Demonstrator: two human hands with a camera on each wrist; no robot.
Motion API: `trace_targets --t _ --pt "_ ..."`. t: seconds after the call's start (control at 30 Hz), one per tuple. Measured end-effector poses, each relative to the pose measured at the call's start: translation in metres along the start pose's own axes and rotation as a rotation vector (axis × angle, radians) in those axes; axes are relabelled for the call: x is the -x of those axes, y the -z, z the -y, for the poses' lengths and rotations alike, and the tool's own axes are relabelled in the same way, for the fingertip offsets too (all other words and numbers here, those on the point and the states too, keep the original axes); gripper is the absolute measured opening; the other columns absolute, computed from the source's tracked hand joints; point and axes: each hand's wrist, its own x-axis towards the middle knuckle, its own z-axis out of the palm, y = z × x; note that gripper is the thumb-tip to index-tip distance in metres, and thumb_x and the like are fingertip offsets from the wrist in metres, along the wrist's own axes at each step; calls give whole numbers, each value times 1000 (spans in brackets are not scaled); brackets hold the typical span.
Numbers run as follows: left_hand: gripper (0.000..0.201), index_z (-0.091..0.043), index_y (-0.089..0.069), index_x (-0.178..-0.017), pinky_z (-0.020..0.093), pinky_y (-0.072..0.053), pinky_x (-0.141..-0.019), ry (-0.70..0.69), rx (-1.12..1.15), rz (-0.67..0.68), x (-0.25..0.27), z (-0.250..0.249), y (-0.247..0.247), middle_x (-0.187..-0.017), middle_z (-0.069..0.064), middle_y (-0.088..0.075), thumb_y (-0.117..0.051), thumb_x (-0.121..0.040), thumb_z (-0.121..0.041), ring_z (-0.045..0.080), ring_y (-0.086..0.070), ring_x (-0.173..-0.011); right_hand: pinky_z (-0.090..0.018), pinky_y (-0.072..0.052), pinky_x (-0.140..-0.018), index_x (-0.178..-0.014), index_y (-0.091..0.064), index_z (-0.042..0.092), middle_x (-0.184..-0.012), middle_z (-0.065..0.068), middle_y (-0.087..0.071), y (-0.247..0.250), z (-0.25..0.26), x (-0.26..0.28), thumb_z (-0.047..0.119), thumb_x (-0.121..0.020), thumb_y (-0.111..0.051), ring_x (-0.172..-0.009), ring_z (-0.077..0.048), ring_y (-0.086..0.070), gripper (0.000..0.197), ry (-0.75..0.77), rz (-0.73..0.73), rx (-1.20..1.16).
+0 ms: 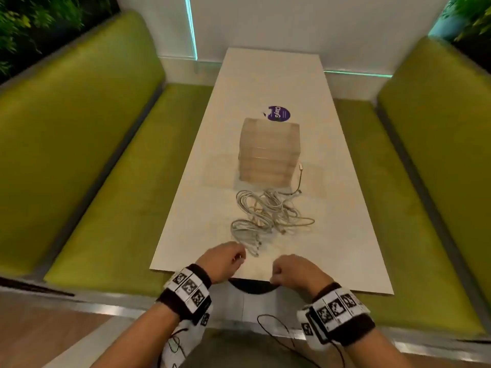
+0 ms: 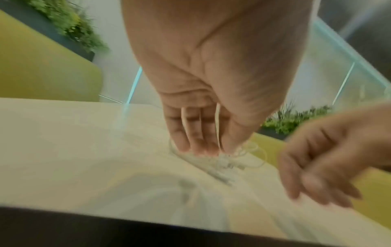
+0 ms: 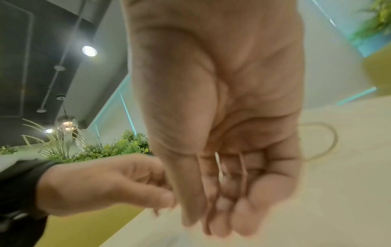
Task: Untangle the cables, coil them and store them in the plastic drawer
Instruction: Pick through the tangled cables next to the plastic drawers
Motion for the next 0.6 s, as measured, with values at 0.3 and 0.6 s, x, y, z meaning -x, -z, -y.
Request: trace_targets --t 0.3,0.6 --pt "19 -6 -61 -101 42 -46 -75 -73 -98 -206 -40 3 -17 -105 15 -60 -55 -83 -11 37 -58 -95 -34 -45 -76 -94 -58 14 -98 -12 -62 -19 22 -47 8 -81 -60 -93 -31 -60 14 -1 -417 -268" --pt "19 -3 -65 -97 35 -47 -79 -97 191 -315 -24 5 -26 -108 11 -52 -60 -87 -17 26 -58 -90 -23 -46 -68 -87 -65 13 -77 1 -63 1 19 -28 17 -82 -65 -70 -12 -58 6 118 -335 -663"
